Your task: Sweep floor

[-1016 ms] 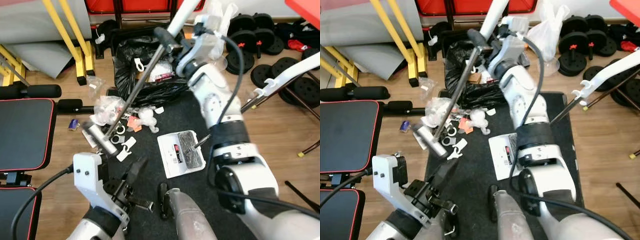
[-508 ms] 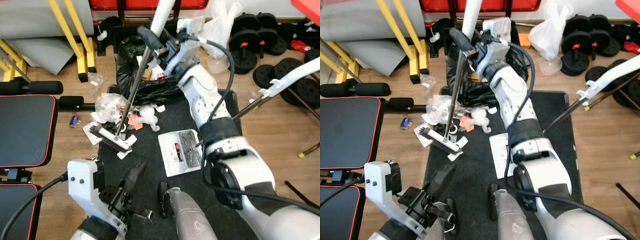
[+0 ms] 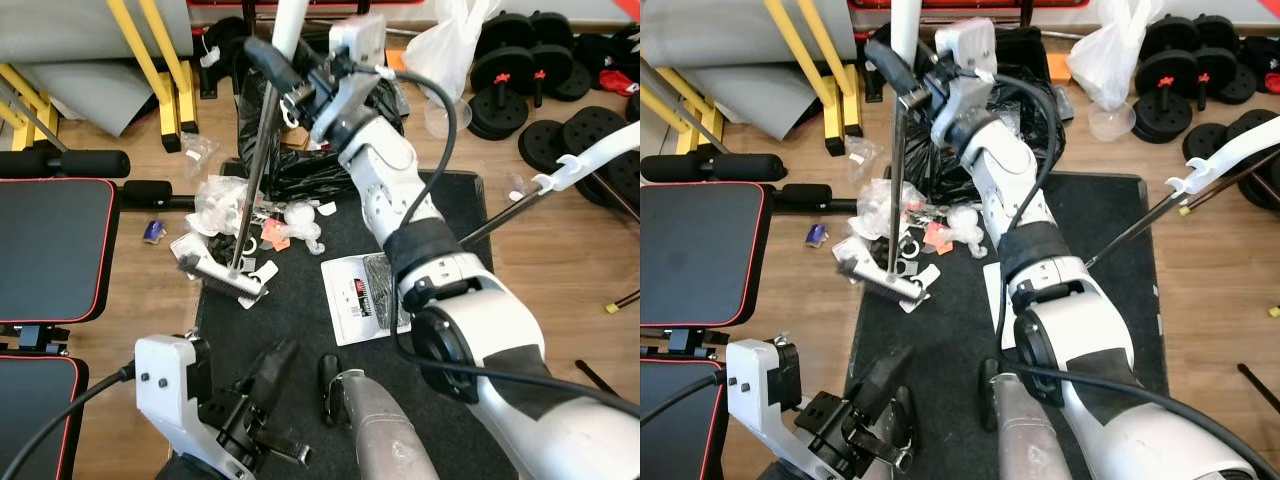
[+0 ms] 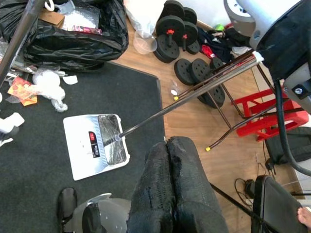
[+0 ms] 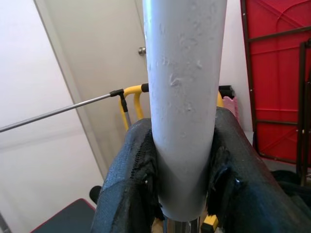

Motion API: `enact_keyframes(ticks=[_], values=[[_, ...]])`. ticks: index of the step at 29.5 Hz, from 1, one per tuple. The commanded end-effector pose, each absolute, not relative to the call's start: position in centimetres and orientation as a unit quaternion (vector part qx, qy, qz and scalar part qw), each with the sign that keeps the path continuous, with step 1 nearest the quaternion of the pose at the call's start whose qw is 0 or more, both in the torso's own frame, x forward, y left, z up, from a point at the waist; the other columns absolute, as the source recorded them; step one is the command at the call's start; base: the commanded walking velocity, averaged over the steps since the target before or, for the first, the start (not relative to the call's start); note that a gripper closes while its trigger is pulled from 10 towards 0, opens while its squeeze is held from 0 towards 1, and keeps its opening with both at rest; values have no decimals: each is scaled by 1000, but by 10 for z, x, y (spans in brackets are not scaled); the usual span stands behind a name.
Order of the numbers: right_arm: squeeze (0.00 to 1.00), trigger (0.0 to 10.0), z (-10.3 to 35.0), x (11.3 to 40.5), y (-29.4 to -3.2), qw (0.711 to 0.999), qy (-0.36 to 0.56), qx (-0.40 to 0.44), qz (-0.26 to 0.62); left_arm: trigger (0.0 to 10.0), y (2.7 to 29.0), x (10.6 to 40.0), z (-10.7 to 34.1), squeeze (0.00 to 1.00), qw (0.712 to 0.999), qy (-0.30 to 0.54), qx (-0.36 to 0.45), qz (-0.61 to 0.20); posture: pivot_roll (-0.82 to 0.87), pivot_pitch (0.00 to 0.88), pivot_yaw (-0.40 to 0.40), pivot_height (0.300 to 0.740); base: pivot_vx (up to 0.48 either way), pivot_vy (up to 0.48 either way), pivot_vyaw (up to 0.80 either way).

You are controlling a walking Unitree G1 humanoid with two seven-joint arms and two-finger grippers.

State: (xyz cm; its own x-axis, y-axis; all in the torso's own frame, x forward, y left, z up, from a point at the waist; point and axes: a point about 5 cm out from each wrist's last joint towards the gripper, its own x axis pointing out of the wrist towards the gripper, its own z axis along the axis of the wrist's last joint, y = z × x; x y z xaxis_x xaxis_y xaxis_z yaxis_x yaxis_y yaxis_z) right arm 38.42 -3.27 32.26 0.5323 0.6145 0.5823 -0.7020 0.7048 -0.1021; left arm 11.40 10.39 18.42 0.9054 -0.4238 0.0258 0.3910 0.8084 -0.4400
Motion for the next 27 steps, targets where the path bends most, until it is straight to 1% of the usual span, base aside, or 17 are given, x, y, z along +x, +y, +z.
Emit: enact_keyframes(ticks=[1, 6, 11, 12, 13, 14, 15, 16, 17, 18, 20, 21, 22, 23, 25, 26, 27], values=[[0, 10000, 338, 382, -30, 865, -336, 94, 360, 10000, 102, 108, 182, 0, 947, 48, -233, -215, 82, 471, -65, 740, 0, 0, 0], [0, 10000, 345, 384, -30, 867, -342, 112, 346, 10000, 101, 105, 182, 0, 947, 49, -235, -214, 81, 477, -66, 740, 0, 0, 0], [0, 10000, 330, 386, -24, 875, -315, 119, 347, 10000, 101, 103, 182, 0, 947, 49, -237, -212, 85, 493, -68, 740, 0, 0, 0], [0, 10000, 321, 386, -19, 878, -299, 112, 357, 10000, 101, 103, 182, 0, 947, 49, -237, -212, 84, 493, -68, 740, 0, 0, 0], [0, 10000, 321, 386, -19, 878, -299, 112, 357, 10000, 101, 103, 182, 0, 947, 49, -237, -212, 84, 493, -68, 740, 0, 0, 0], [0, 10000, 308, 386, -15, 880, -277, 102, 372, 10000, 101, 103, 182, 0, 947, 49, -237, -211, 79, 486, -73, 740, 0, 0, 0], [0, 10000, 308, 386, -15, 880, -277, 102, 372, 10000, 101, 103, 182, 0, 947, 49, -237, -211, 79, 486, -73, 740, 0, 0, 0], [0, 10000, 291, 386, -12, 887, -252, 72, 381, 10000, 101, 102, 182, 0, 947, 49, -237, -210, 73, 482, -76, 740, 0, 0, 0], [0, 10000, 291, 386, -12, 887, -252, 72, 381, 10000, 101, 102, 182, 0, 947, 49, -237, -210, 73, 482, -76, 740, 0, 0, 0], [0, 10000, 281, 386, -10, 890, -236, 52, 386, 10000, 101, 102, 182, 0, 948, 49, -236, -210, 73, 482, -76, 740, 0, 0, 0], [0, 10000, 260, 384, -13, 887, -204, -1, 414, 10000, 101, 103, 183, 0, 948, 48, -235, -209, 61, 478, -80, 740, 0, 0, 0], [0, 10000, 260, 384, -13, 887, -204, -1, 414, 10000, 101, 103, 183, 0, 948, 48, -235, -209, 61, 478, -80, 740, 0, 0, 0], [0, 10000, 255, 385, -17, 887, -191, -29, 420, 10000, 101, 103, 183, 0, 948, 47, -234, -208, 55, 474, -79, 740, 0, 0, 0], [0, 10000, 255, 385, -17, 887, -191, -29, 420, 10000, 101, 103, 183, 0, 948, 47, -234, -208, 55, 474, -79, 740, 0, 0, 0], [0, 10000, 255, 388, -27, 887, -178, -70, 421, 10000, 102, 105, 183, 0, 949, 46, -233, -207, 41, 466, -77, 740, 0, 0, 0], [0, 10000, 255, 388, -27, 887, -178, -70, 421, 10000, 102, 105, 183, 0, 949, 46, -233, -207, 41, 466, -77, 740, 0, 0, 0], [0, 10000, 260, 392, -34, 890, -162, -85, 417, 10000, 103, 106, 183, 0, 949, 46, -232, -207, 33, 456, -76, 740, 0, 0, 0]])
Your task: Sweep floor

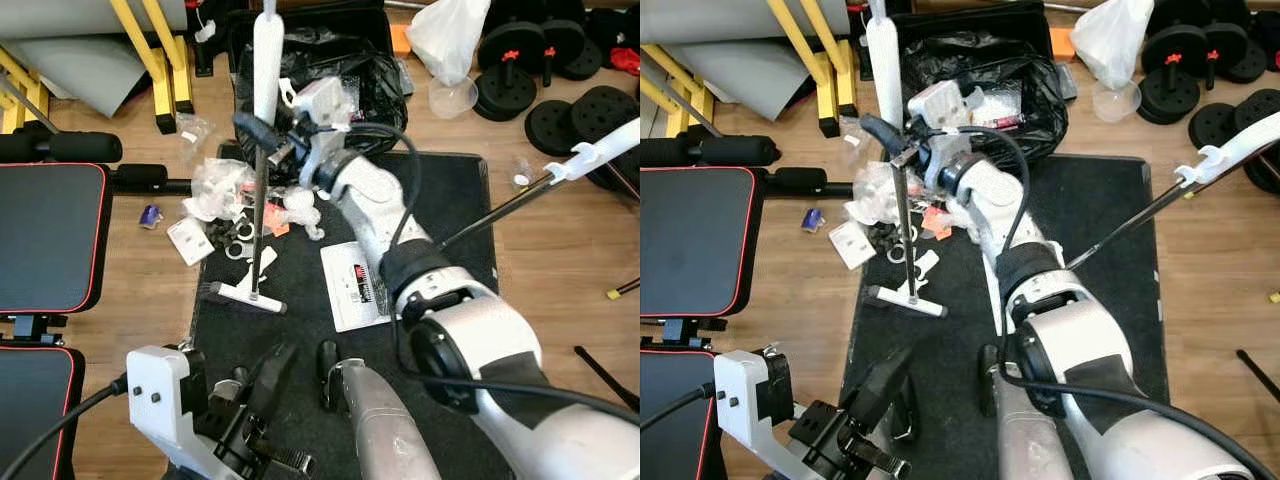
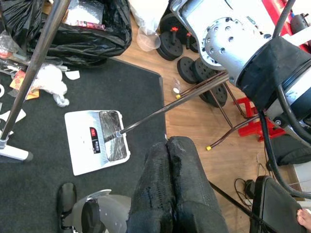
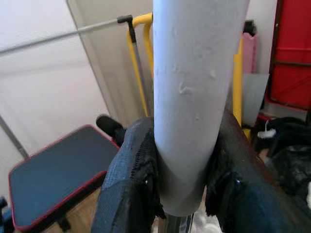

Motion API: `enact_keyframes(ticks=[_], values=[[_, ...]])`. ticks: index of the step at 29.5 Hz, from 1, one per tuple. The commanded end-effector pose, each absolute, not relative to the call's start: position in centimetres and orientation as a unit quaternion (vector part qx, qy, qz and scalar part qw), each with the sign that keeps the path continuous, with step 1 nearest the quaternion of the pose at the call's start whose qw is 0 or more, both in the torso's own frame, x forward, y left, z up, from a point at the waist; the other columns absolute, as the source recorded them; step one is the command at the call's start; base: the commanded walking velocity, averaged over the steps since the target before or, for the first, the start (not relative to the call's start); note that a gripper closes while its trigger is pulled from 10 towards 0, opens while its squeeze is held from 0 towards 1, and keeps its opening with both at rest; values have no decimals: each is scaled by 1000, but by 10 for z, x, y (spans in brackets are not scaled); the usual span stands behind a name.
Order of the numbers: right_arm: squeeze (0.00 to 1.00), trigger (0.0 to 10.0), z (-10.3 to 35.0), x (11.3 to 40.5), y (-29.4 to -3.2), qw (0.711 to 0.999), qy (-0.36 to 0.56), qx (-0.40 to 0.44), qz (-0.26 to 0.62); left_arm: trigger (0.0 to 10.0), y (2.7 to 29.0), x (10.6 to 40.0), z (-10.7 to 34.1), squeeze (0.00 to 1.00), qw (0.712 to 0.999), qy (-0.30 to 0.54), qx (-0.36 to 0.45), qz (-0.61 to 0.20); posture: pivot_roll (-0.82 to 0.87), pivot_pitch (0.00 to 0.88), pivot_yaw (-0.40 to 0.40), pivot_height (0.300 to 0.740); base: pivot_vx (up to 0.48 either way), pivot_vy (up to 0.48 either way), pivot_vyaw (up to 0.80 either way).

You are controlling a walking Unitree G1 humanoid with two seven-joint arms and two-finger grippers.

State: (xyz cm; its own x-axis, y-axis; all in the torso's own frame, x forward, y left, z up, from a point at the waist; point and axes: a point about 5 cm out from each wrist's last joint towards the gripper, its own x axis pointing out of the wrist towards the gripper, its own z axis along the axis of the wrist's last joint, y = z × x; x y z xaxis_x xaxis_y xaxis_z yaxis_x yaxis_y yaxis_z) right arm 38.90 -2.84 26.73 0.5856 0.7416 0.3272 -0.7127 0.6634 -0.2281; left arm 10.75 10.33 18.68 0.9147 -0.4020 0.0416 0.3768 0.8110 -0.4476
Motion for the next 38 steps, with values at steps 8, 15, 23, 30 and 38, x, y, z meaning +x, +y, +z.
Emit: enact_keyframes(ticks=[8, 15, 23, 30, 38], values=[[0, 10000, 316, 403, -60, 914, -158, 42, 372, 10000, 105, 110, 184, 0, 951, 46, -226, -207, 15, 428, -78, 740, 0, 0, 0], [0, 10000, 342, 401, -70, 893, -210, 207, 340, 10000, 106, 113, 184, 0, 952, 45, -223, -205, 17, 412, -81, 740, 0, 0, 0], [0, 10000, 287, 415, -73, 942, -111, 282, 143, 10000, 106, 117, 184, 0, 952, 42, -220, -206, 13, 401, -83, 740, 0, 0, 0], [0, 10000, 267, 410, -67, 974, -94, 195, 70, 10000, 106, 119, 184, 0, 952, 42, -221, -207, 9, 397, -84, 740, 0, 0, 0], [0, 10000, 255, 400, -42, 996, -72, 40, 15, 10000, 106, 122, 183, 0, 952, 40, -221, -207, -1, 389, -91, 740, 0, 0, 0]])
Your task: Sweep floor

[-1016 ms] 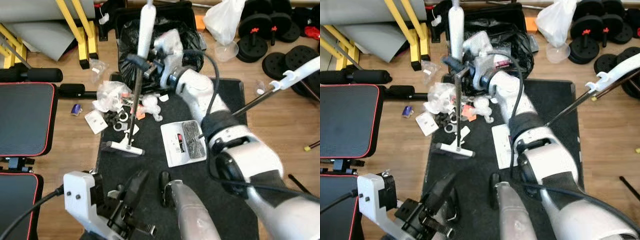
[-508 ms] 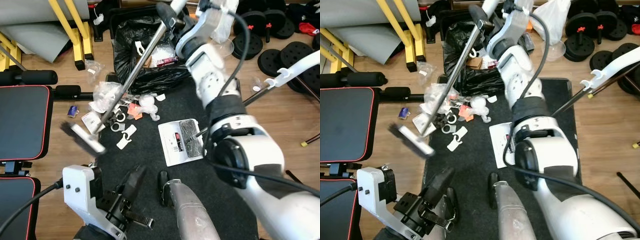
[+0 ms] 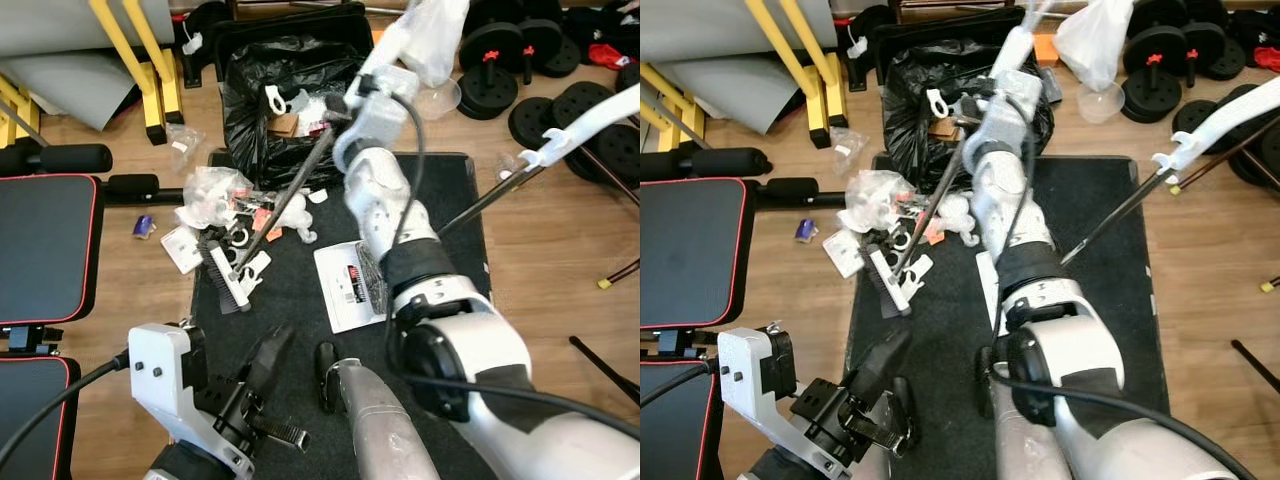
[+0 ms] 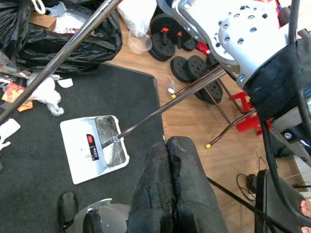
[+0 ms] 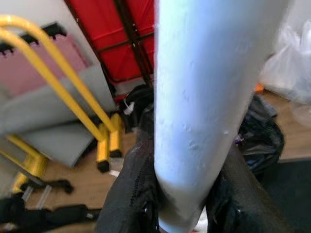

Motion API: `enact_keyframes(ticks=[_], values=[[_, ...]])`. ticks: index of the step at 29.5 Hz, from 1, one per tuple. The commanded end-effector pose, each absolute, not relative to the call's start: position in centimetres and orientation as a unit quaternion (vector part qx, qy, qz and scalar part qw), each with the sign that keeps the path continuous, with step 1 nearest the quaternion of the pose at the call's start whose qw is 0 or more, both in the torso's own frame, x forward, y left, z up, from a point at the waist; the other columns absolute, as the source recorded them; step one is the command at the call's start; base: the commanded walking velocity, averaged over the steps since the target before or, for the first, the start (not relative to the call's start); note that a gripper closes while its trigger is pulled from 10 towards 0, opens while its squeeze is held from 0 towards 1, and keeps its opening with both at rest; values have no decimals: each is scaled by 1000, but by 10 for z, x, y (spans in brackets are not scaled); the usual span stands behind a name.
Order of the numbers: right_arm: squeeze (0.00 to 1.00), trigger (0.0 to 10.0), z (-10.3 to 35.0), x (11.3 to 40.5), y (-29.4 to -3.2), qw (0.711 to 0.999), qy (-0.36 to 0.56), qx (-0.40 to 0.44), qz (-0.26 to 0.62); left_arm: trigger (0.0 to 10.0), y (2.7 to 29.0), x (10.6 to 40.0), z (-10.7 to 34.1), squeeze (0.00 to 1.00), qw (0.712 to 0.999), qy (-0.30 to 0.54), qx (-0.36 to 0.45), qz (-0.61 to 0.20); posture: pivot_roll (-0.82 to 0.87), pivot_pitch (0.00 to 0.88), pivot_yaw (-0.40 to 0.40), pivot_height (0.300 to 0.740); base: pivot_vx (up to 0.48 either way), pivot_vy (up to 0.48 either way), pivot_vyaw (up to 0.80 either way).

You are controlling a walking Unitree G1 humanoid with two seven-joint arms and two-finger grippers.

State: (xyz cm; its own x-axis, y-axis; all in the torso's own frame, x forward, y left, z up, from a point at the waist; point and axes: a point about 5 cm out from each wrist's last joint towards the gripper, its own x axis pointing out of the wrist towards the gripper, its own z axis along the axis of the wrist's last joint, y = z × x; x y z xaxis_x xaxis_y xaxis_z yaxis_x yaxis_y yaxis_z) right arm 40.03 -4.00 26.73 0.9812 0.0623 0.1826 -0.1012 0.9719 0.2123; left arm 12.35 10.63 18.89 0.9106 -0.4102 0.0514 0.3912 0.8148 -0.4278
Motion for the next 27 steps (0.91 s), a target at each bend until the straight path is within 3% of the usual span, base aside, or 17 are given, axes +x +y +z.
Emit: enact_keyframes(ticks=[1, 9, 24, 27], values=[[0, 10000, 255, 400, -42, 996, -72, 40, 15, 10000, 106, 122, 183, 0, 952, 40, -221, -207, -1, 389, -91, 740, 0, 0, 0], [0, 10000, 300, 395, -41, 989, -142, -32, -4, 10000, 106, 125, 182, 0, 952, 36, -222, -207, -14, 381, -98, 740, 0, 0, 0], [0, 10000, 328, 388, -41, 992, -126, -11, -4, 10000, 105, 127, 182, 0, 951, 36, -224, -209, -23, 371, -99, 740, 0, 0, 0], [0, 10000, 344, 382, -39, 988, -145, 47, 38, 10000, 105, 128, 181, 0, 951, 35, -225, -210, -21, 369, -100, 740, 0, 0, 0]])
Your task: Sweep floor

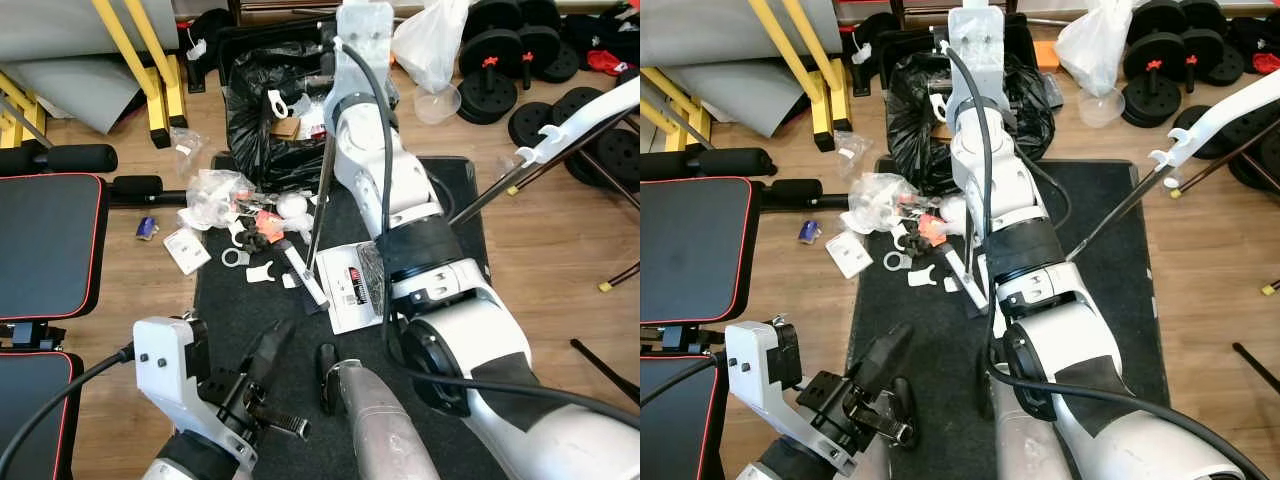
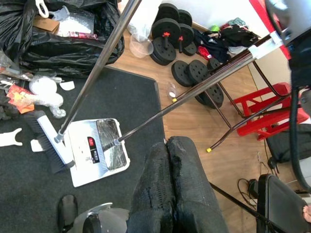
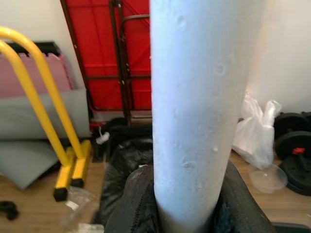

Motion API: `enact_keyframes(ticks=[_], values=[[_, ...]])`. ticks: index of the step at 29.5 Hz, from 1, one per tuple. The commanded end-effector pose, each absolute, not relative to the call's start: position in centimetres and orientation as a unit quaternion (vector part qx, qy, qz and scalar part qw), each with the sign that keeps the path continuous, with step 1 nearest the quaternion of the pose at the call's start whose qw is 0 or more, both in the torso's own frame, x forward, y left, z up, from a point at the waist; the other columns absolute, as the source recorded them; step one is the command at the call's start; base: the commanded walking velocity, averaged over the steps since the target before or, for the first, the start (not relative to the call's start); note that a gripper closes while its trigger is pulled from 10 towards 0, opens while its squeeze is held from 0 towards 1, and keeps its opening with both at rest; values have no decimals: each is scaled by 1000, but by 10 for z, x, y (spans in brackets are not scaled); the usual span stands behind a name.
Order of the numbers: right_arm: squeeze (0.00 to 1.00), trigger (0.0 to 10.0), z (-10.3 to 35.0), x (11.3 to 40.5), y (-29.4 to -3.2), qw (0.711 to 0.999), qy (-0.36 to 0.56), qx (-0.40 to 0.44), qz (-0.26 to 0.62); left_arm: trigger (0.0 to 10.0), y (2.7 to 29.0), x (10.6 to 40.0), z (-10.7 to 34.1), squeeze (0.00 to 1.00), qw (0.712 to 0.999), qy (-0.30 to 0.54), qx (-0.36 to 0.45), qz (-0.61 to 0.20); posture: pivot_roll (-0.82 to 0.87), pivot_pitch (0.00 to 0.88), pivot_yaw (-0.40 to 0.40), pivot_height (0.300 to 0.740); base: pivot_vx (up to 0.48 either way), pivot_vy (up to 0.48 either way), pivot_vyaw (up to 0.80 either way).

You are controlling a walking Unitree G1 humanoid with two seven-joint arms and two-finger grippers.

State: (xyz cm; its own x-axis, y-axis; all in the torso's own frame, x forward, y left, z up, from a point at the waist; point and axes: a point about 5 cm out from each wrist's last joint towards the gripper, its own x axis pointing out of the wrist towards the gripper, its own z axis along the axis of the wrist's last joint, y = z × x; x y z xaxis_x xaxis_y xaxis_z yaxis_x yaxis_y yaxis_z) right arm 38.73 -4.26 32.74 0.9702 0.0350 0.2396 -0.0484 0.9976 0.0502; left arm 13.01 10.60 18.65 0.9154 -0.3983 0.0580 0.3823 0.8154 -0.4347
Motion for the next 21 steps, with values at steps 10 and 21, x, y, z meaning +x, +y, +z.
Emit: enact_keyframes(ticks=[10, 21], values=[[0, 10000, 356, 375, -41, 982, -137, 116, 65, 10000, 105, 128, 181, 0, 950, 35, -226, -211, -25, 366, -96, 740, 0, 0, 0], [0, 10000, 268, 381, -35, 985, 3, 165, 49, 10000, 105, 128, 182, 0, 951, 35, -225, -211, -15, 374, -89, 740, 0, 0, 0]])
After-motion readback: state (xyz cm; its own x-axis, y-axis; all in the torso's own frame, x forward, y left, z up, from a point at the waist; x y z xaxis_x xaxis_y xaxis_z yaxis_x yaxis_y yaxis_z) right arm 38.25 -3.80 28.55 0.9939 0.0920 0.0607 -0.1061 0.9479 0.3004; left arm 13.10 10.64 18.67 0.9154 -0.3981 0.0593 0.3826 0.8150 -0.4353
